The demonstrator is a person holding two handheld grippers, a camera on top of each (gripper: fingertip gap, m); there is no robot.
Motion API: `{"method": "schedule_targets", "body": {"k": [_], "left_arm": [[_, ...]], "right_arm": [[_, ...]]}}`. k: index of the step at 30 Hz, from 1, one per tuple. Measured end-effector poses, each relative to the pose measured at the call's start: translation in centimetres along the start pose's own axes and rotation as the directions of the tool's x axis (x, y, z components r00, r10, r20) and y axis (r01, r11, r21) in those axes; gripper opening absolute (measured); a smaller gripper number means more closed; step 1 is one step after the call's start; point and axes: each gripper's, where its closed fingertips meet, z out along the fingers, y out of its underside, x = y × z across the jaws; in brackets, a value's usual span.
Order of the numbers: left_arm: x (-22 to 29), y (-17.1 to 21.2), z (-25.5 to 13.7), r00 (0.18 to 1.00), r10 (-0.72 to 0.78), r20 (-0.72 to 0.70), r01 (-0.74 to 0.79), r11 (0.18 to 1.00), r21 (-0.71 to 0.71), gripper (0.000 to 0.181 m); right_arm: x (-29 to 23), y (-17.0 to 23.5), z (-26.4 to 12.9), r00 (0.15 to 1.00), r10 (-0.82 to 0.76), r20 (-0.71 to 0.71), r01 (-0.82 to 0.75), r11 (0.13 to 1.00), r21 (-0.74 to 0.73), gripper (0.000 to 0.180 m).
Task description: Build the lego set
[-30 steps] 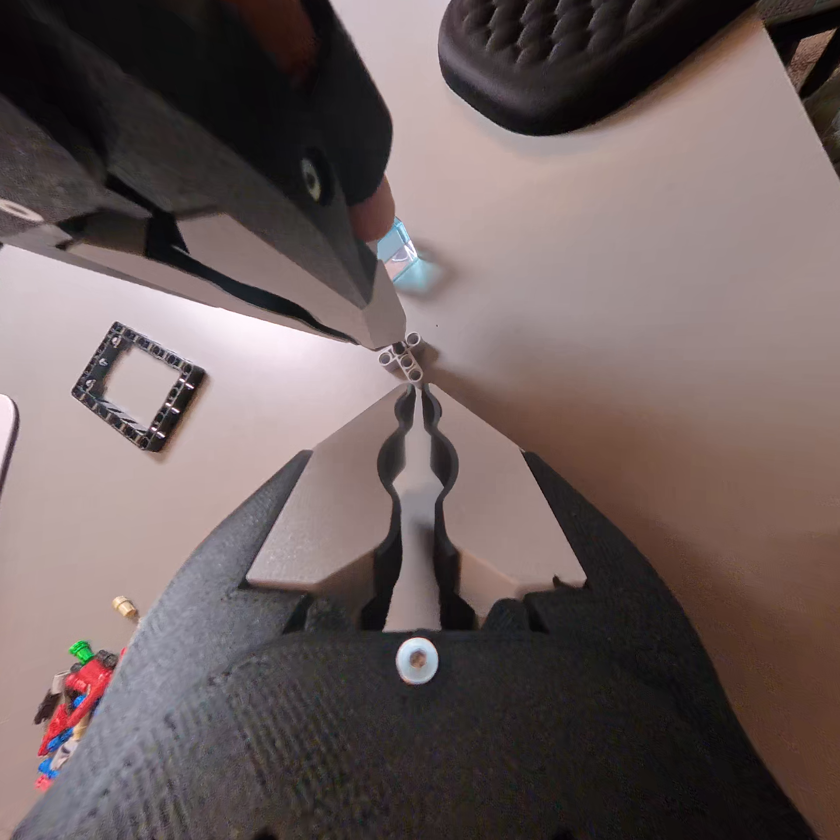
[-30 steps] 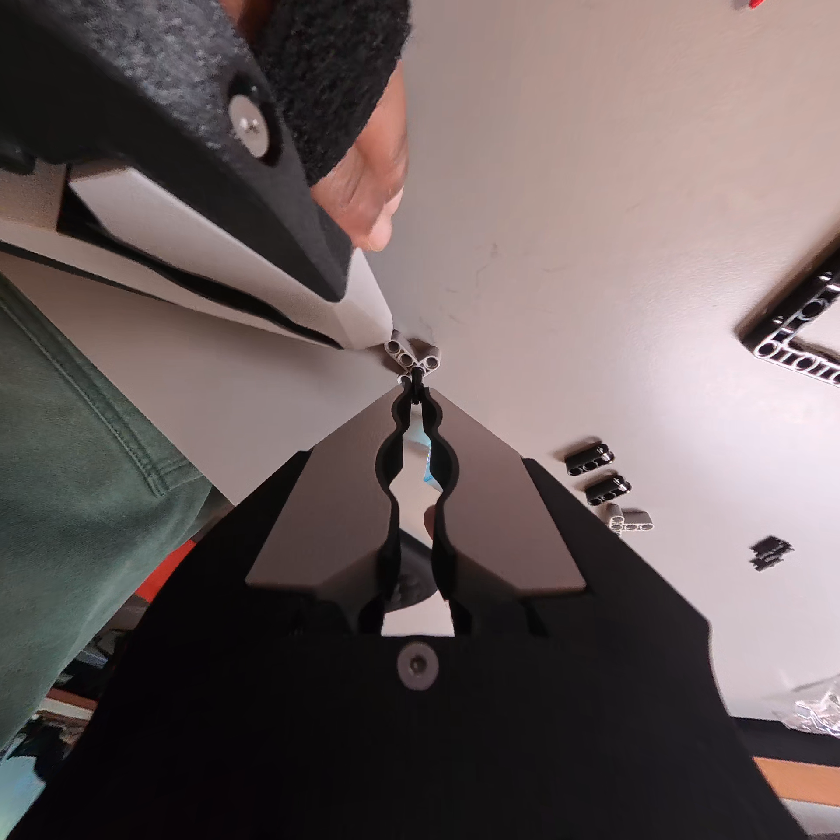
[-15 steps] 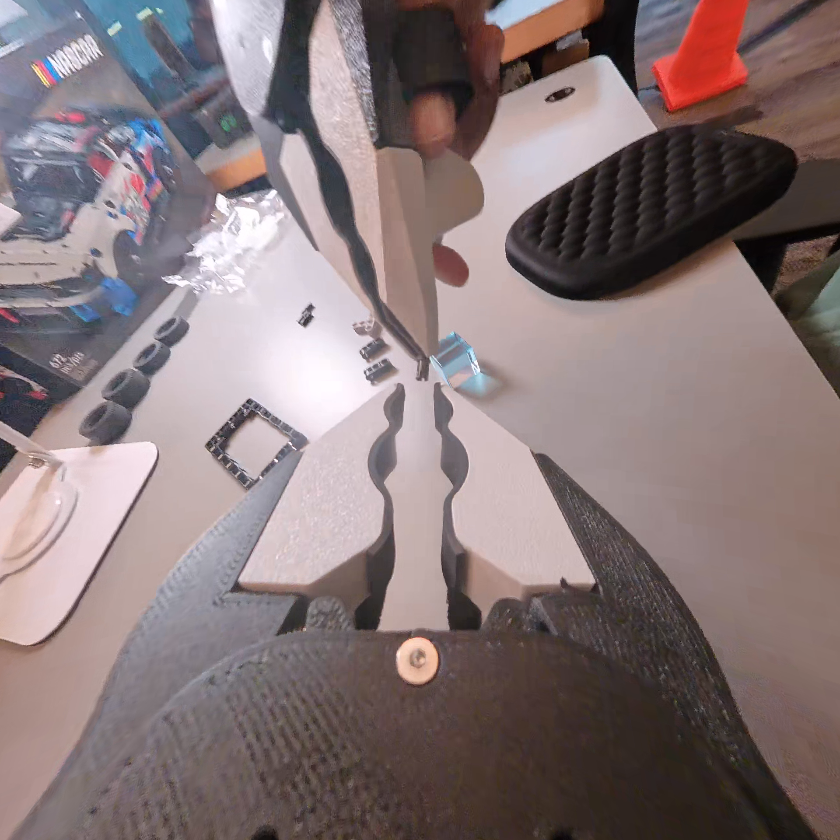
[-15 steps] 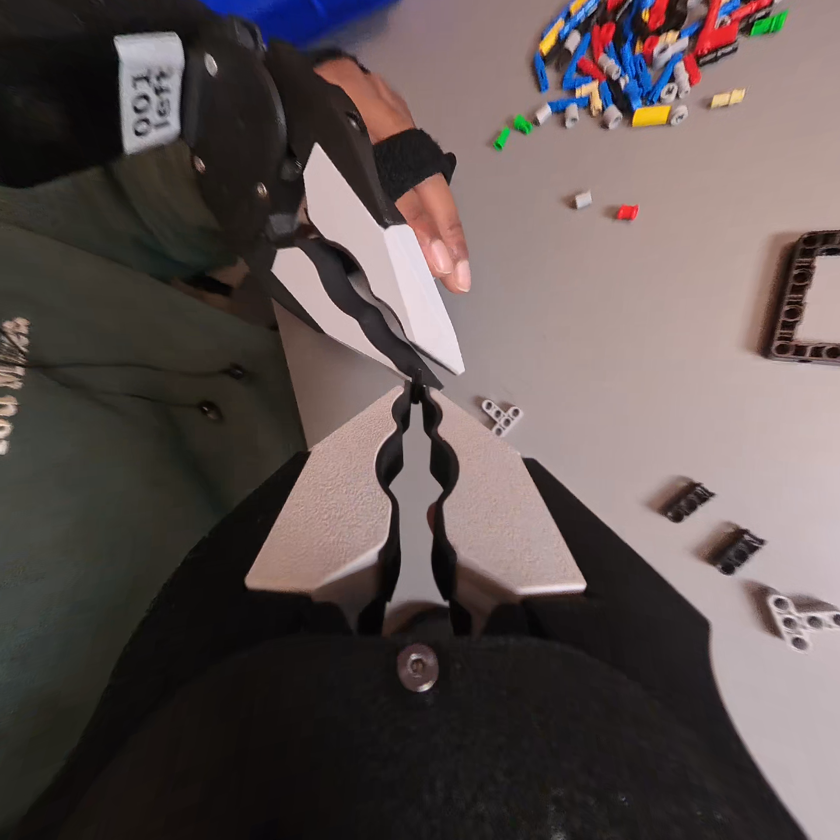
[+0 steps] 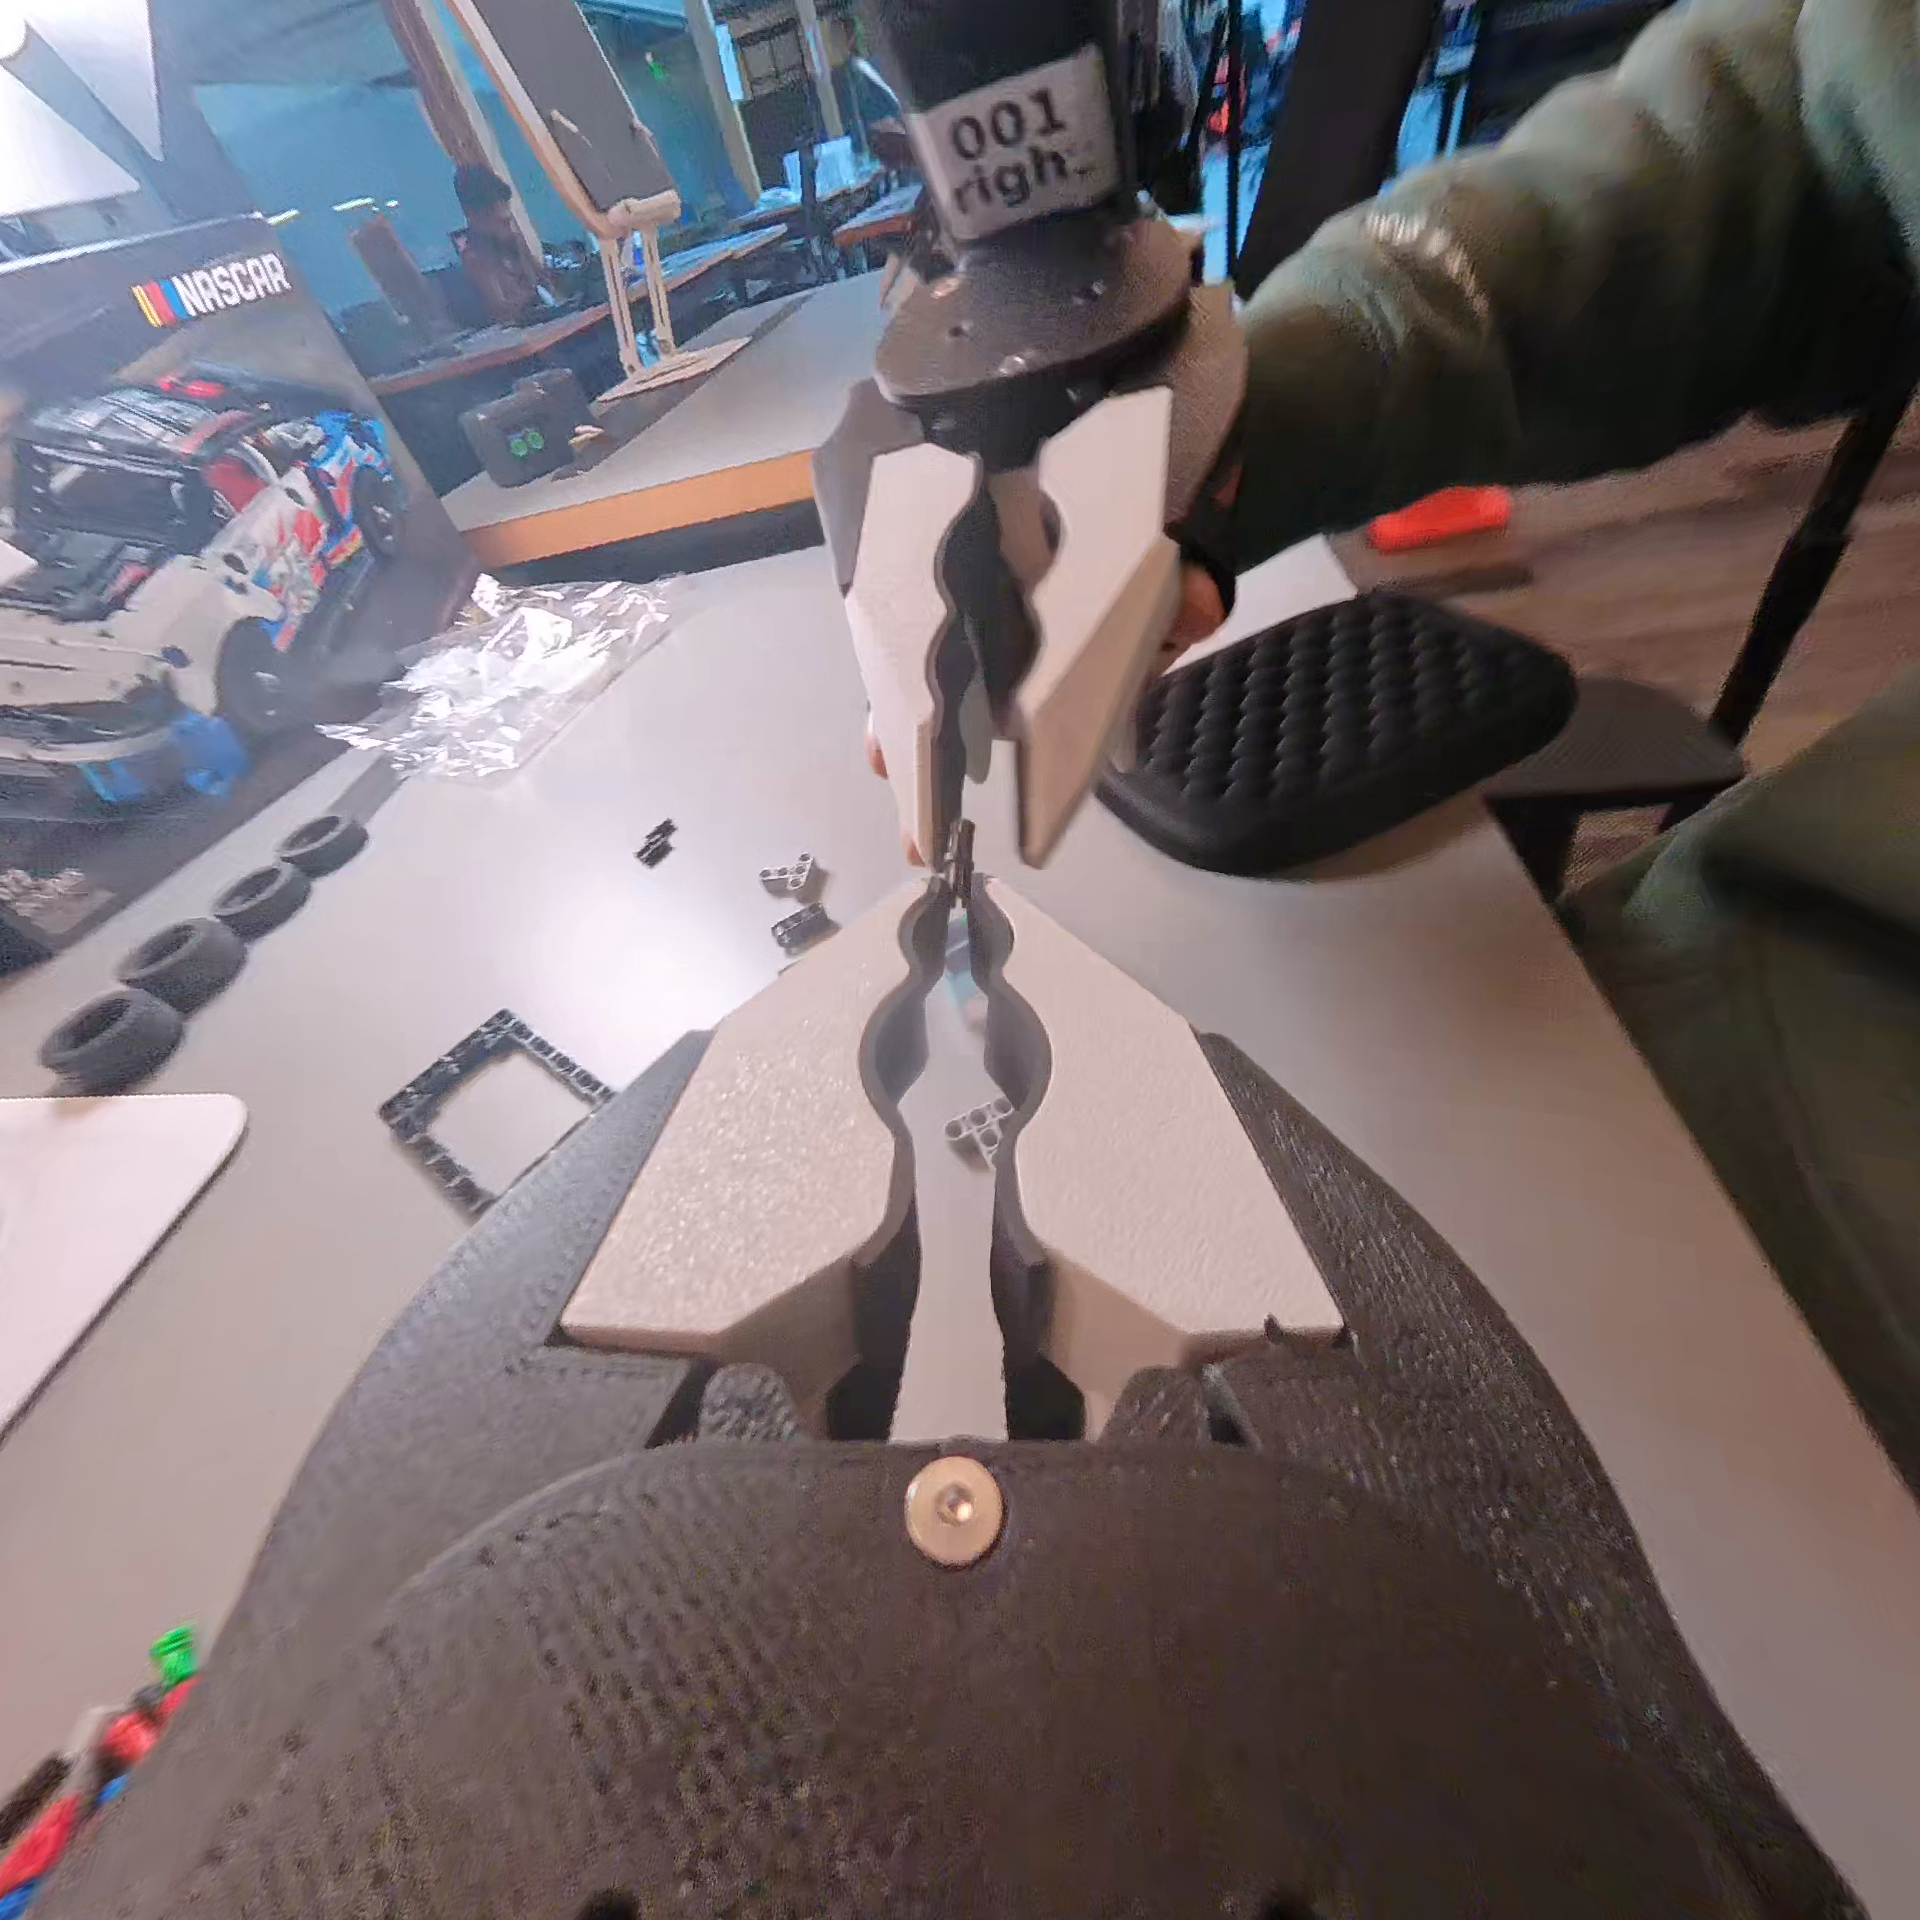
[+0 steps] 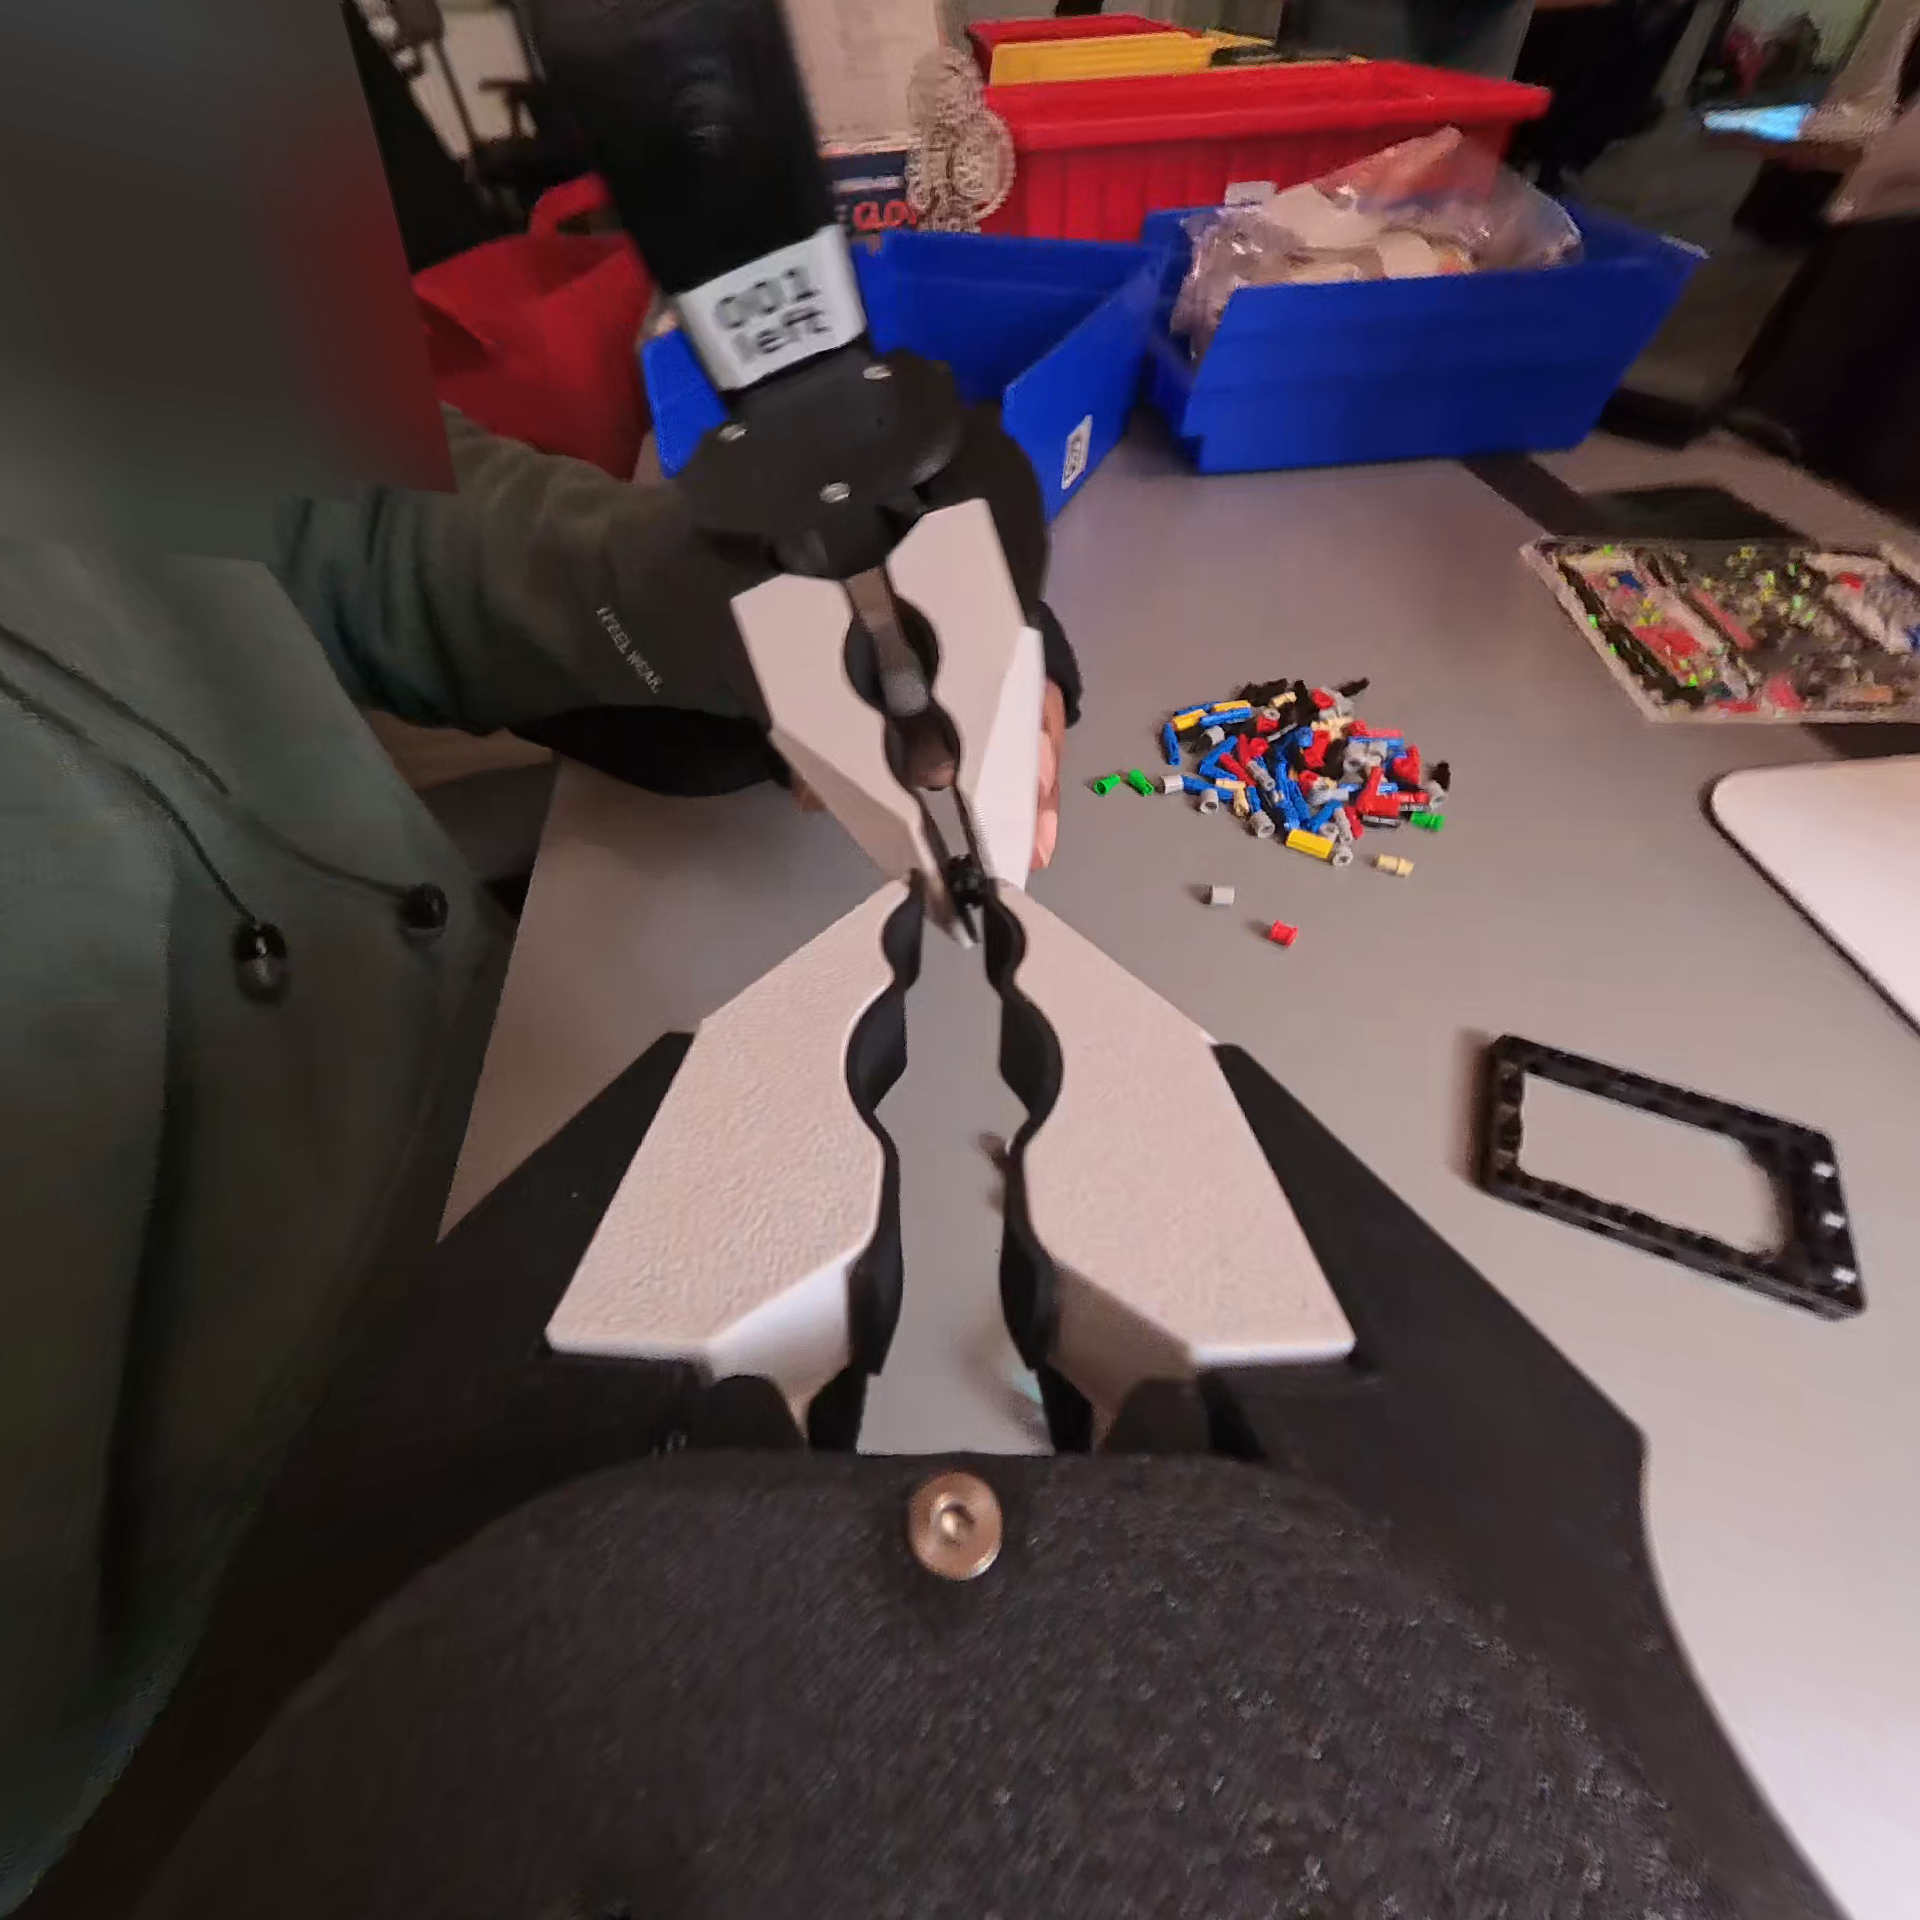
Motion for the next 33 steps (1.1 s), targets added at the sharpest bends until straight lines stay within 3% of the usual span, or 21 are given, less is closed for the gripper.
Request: {"method": "schedule_targets", "body": {"k": [3,9,33], "left_arm": [[0.2,-0.7,-0.3,0.994,-0.094,-0.058,0.097,0.994,0.059,0.002],[0.6,-1.6,-0.6,0.973,-0.183,-0.143,0.202,0.971,0.125,0.002],[0.6,-2.7,-1.4,0.96,-0.214,-0.182,0.248,0.95,0.189,0.002]], "right_arm": [[-0.5,-0.5,-0.1,0.994,-0.109,-0.017,0.109,0.994,-0.005,0.019],[-0.3,-1.2,-0.4,0.988,-0.156,0.015,0.156,0.987,-0.023,0.006],[-0.8,-2.9,-0.1,0.975,-0.216,0.051,0.219,0.975,-0.049,0.003]]}}
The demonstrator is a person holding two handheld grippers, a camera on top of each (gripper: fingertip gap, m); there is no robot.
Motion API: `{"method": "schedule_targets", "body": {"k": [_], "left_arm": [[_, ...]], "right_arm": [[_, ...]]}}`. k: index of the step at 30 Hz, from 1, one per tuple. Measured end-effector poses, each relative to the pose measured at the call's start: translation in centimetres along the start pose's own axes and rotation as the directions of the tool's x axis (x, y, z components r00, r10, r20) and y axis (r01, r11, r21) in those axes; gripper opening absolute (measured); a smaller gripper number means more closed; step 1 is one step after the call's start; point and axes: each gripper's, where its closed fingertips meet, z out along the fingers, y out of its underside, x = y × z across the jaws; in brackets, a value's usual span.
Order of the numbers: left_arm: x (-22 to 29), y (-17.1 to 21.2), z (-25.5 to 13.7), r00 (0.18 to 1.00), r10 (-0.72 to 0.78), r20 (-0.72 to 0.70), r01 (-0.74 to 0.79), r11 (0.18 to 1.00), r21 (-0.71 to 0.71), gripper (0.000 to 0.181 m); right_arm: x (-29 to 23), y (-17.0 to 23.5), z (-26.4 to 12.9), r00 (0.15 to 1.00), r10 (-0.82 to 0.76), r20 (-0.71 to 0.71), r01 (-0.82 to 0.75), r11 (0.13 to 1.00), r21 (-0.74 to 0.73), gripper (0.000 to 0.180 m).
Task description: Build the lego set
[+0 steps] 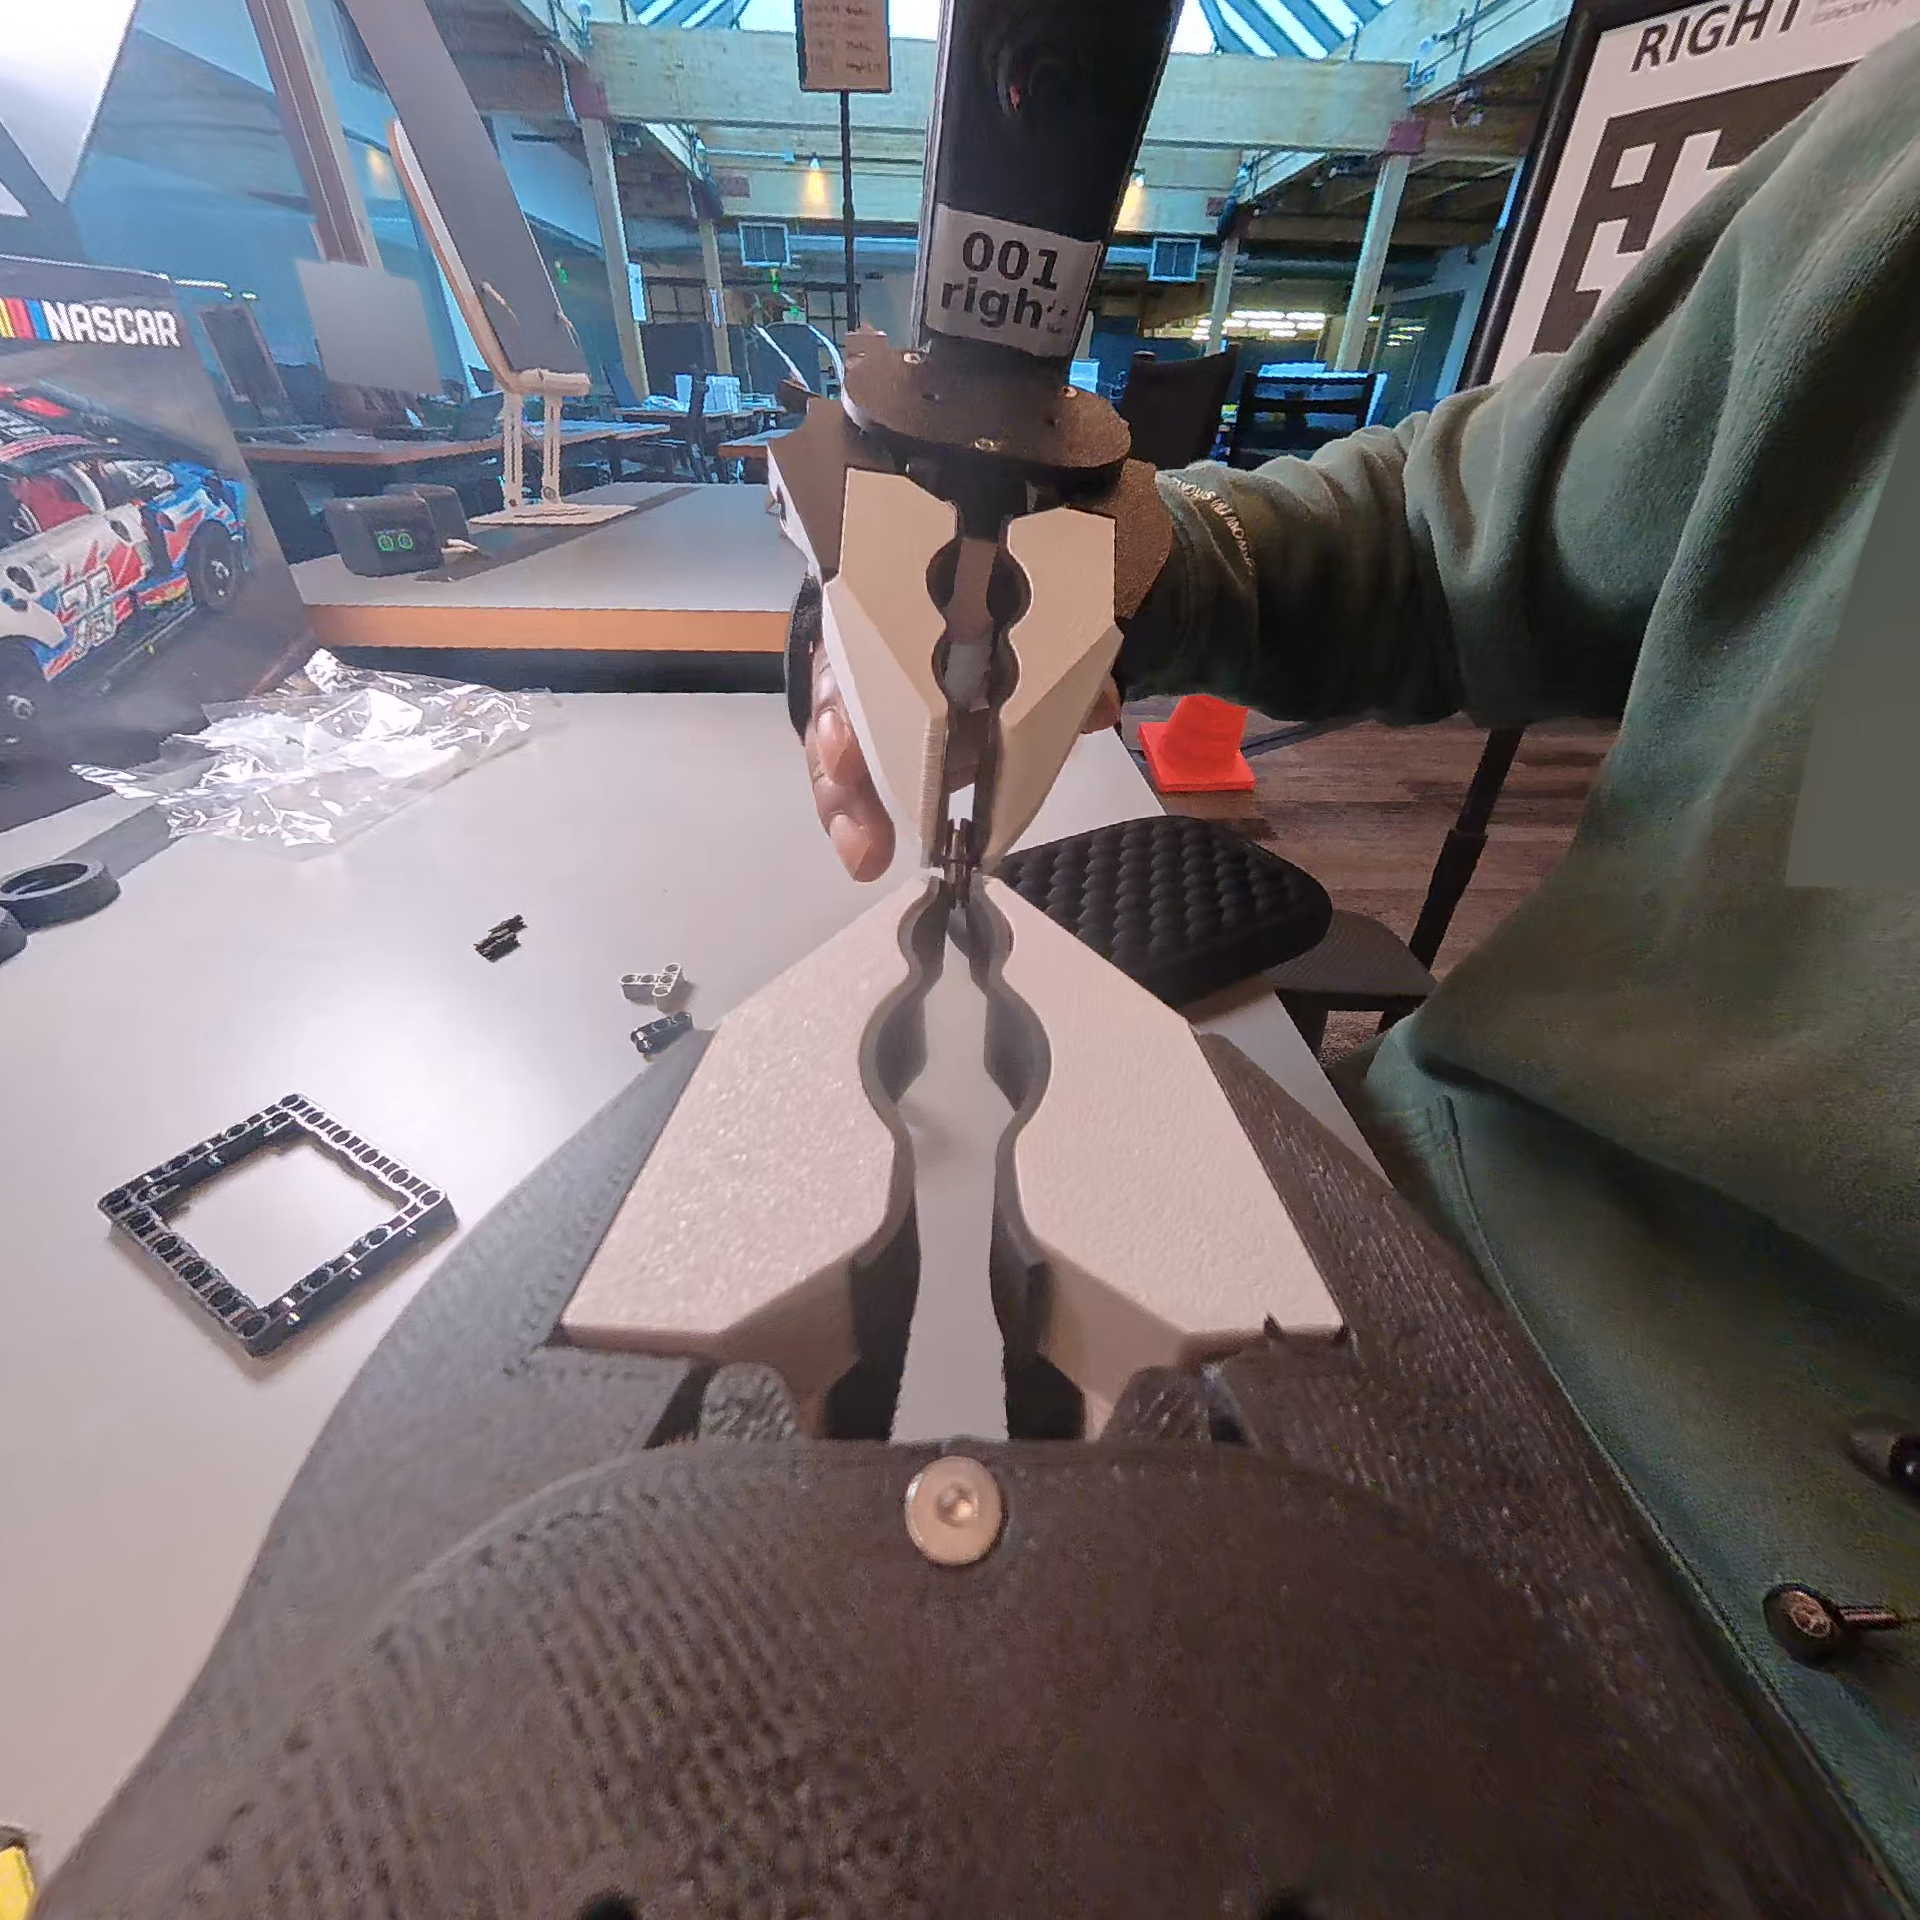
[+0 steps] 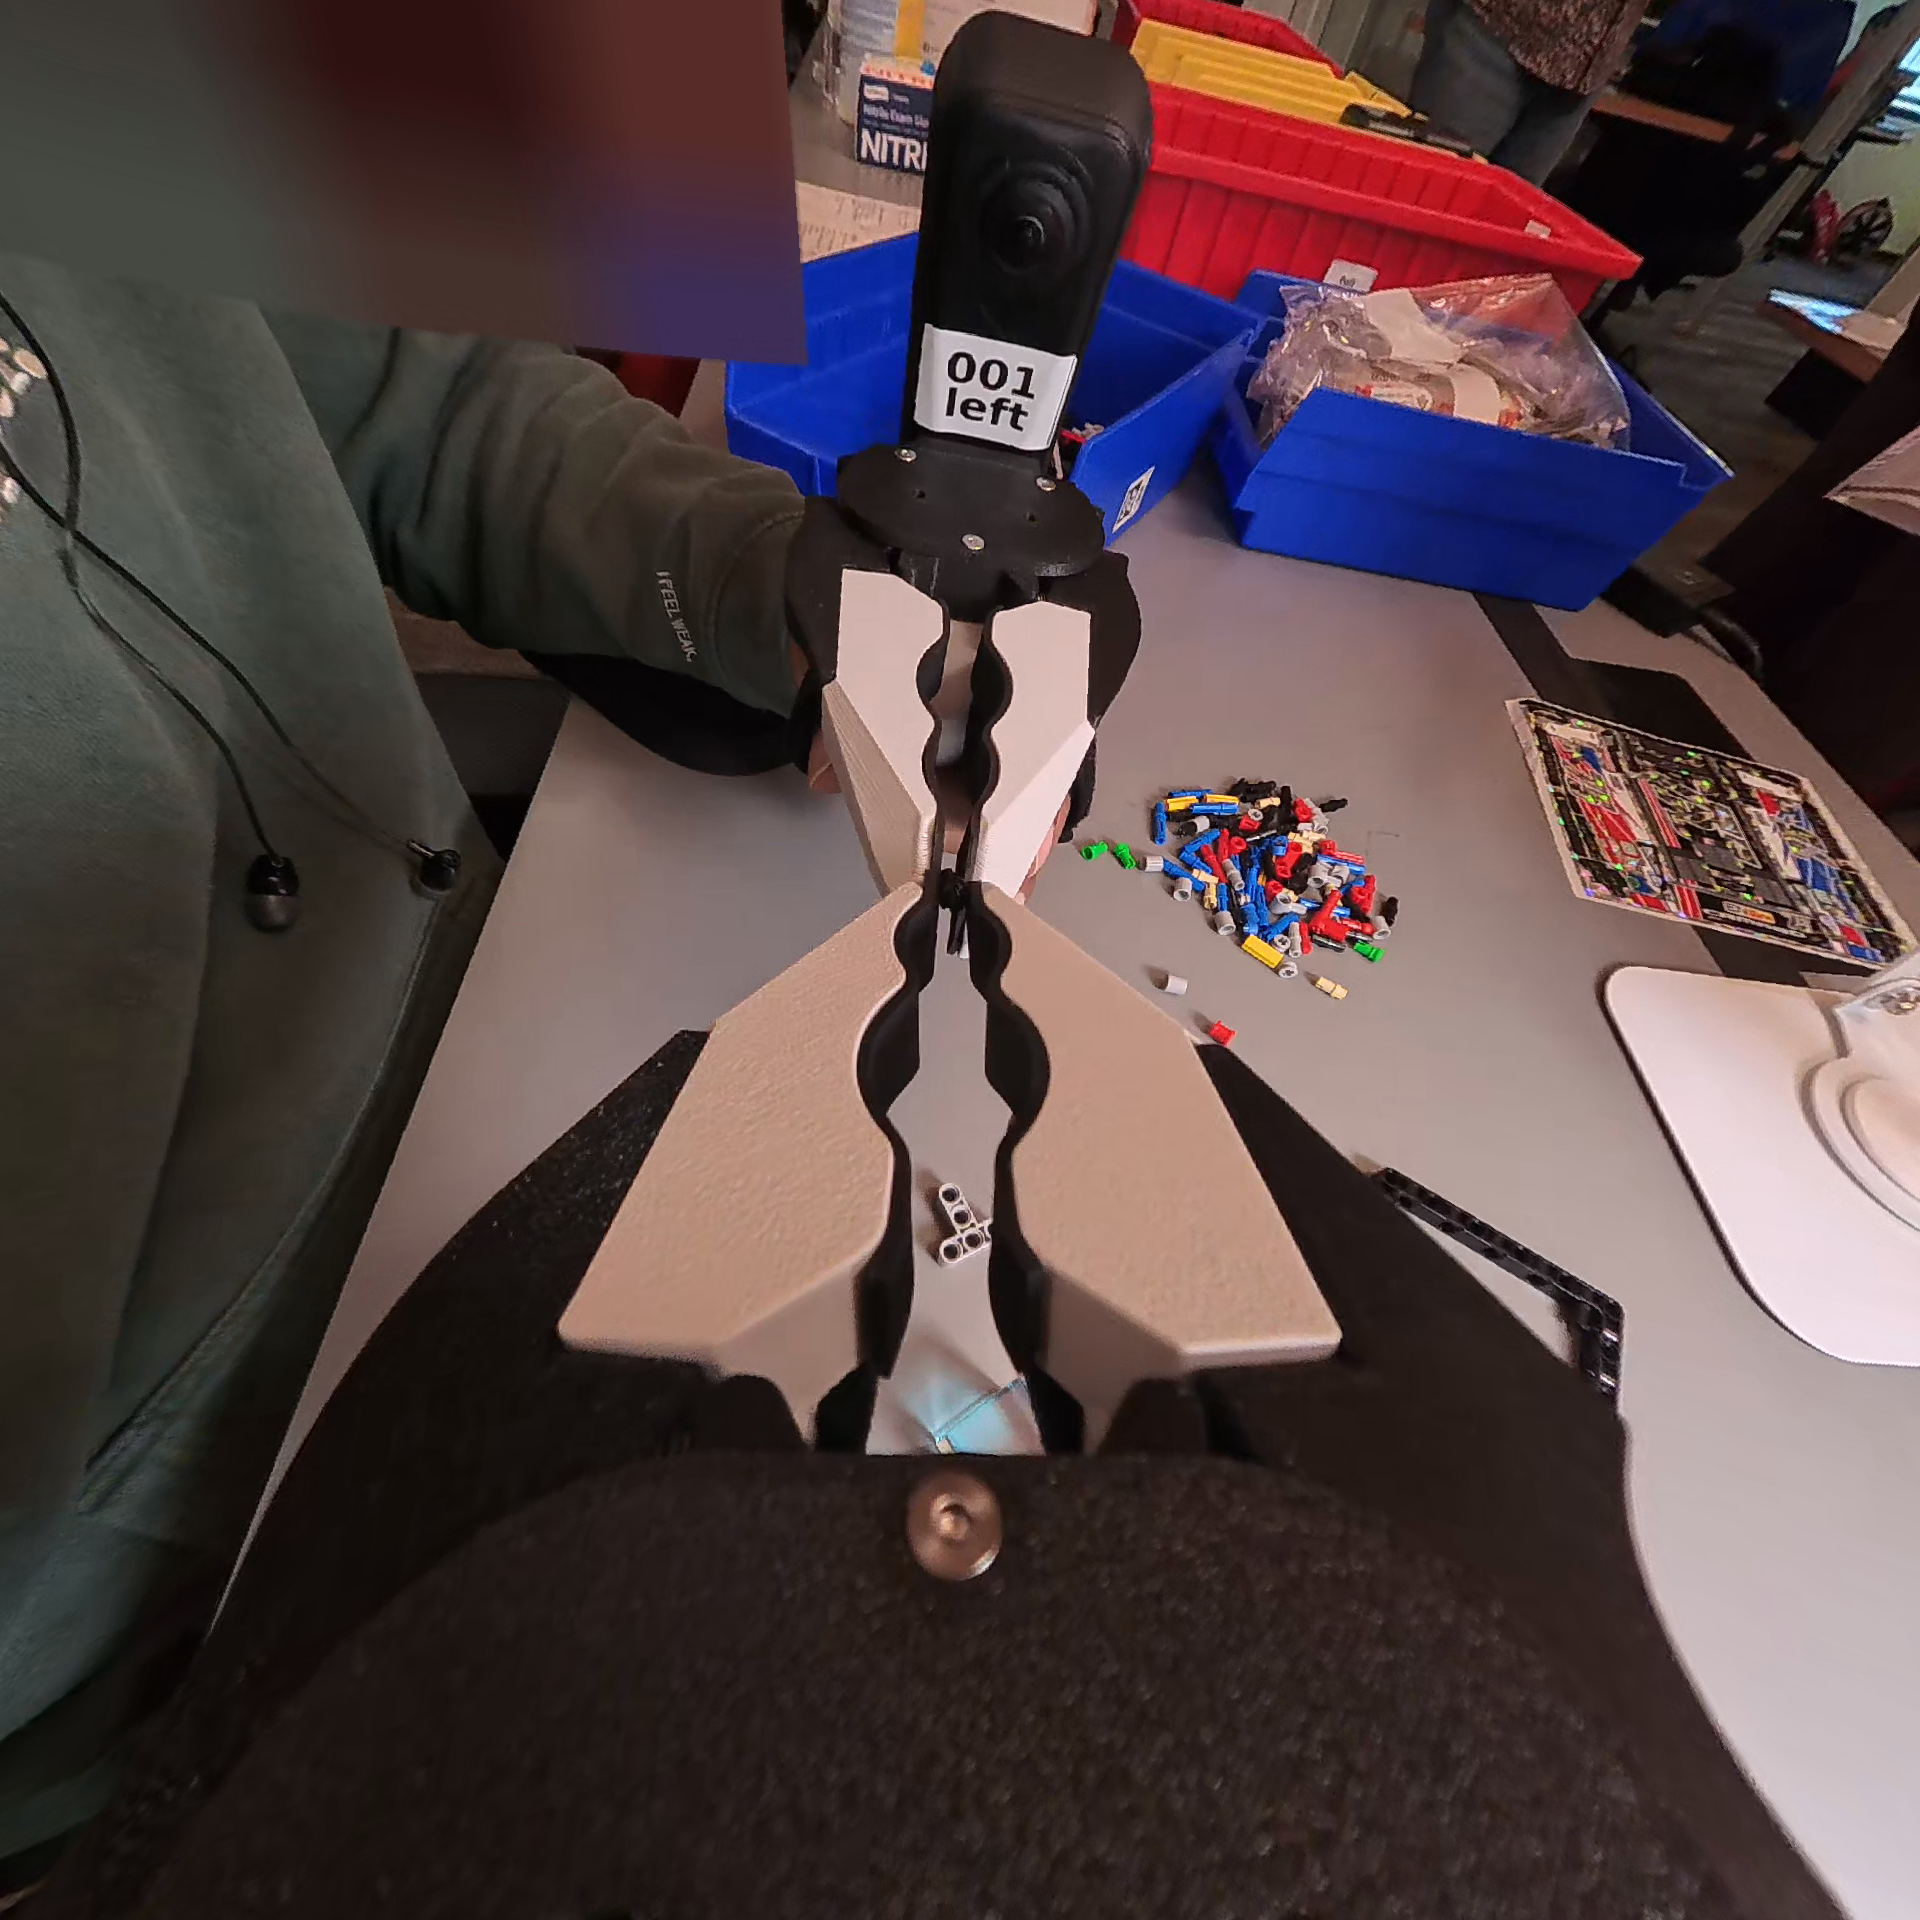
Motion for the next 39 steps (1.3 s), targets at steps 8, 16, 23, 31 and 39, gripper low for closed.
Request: {"method": "schedule_targets", "body": {"k": [8,16,23,31,39], "left_arm": [[-0.3,0.5,0.1,1.0,-0.013,0.009,0.013,1.0,-0.022,0.002],[-3.0,8.7,0.2,0.991,0.039,0.13,0.022,0.9,-0.435,0.031],[-2.9,13.3,0.7,0.981,0.149,0.122,-0.038,0.773,-0.634,0.02],[-3.3,13.3,1.1,0.975,0.184,0.128,-0.064,0.776,-0.628,0.009],[-3.4,13.3,1.3,0.968,0.218,0.123,-0.092,0.767,-0.635,0.007]], "right_arm": [[0.2,0.5,0.2,0.999,0.04,-0.002,-0.04,0.997,-0.059,0.002],[2.5,7.6,0.5,0.996,0.083,-0.043,-0.094,0.911,-0.402,0.002],[1.2,13.6,1.8,0.972,0.234,-0.027,-0.192,0.718,-0.669,0.002],[0.6,13.8,2.5,0.966,0.258,-0.013,-0.183,0.648,-0.74,0.002],[0.7,13.9,2.5,0.971,0.237,-0.039,-0.183,0.625,-0.759,0.002]]}}
